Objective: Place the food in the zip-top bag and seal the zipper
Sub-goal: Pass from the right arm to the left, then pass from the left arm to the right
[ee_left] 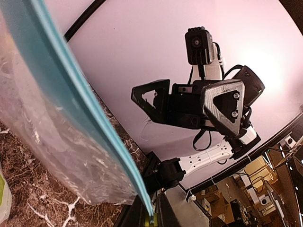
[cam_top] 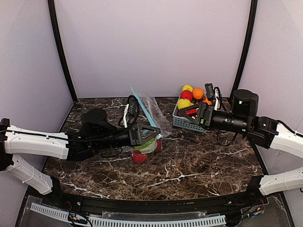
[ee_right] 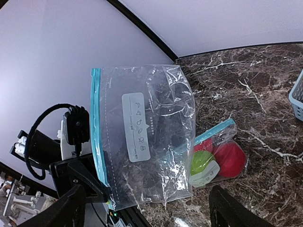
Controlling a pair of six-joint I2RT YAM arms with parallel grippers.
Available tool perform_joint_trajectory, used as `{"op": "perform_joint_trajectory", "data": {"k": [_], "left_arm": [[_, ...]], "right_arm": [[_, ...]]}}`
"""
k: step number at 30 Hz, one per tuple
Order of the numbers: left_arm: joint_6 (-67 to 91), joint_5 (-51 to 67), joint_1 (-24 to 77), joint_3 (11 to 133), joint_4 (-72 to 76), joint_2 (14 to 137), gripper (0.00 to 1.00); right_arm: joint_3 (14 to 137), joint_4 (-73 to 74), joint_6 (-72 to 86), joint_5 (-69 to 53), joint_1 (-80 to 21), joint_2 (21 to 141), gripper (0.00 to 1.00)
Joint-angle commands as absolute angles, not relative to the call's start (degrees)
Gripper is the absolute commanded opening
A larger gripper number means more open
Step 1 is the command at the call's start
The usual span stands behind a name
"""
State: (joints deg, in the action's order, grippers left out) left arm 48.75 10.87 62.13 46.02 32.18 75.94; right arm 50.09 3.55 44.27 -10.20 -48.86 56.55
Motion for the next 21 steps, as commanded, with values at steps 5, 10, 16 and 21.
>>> {"op": "perform_joint_trajectory", "data": {"k": [5,10,16,21], "left_arm": [[49.07,6.11,61.72,47.85,38.03,75.64,0.01],[48.76,3.12,61.7,46.8,39.28,74.78,0.01],[50.91,2.13,61.58,46.79,38.0,74.44,0.01],[54.68,1.52,61.03,48.71,30.4,73.44,0.01]], "right_arm": [[43.15,-12.03,53.07,-14.56,-51.53,57.43,0.77],[40.02,-21.29,58.09,-15.33,-53.75,59.89,0.71],[42.35,-21.64,52.9,-13.97,-56.93,63.65,0.6],[44.6,-12.33,35.56,-4.16,-60.62,62.66,0.59]]}}
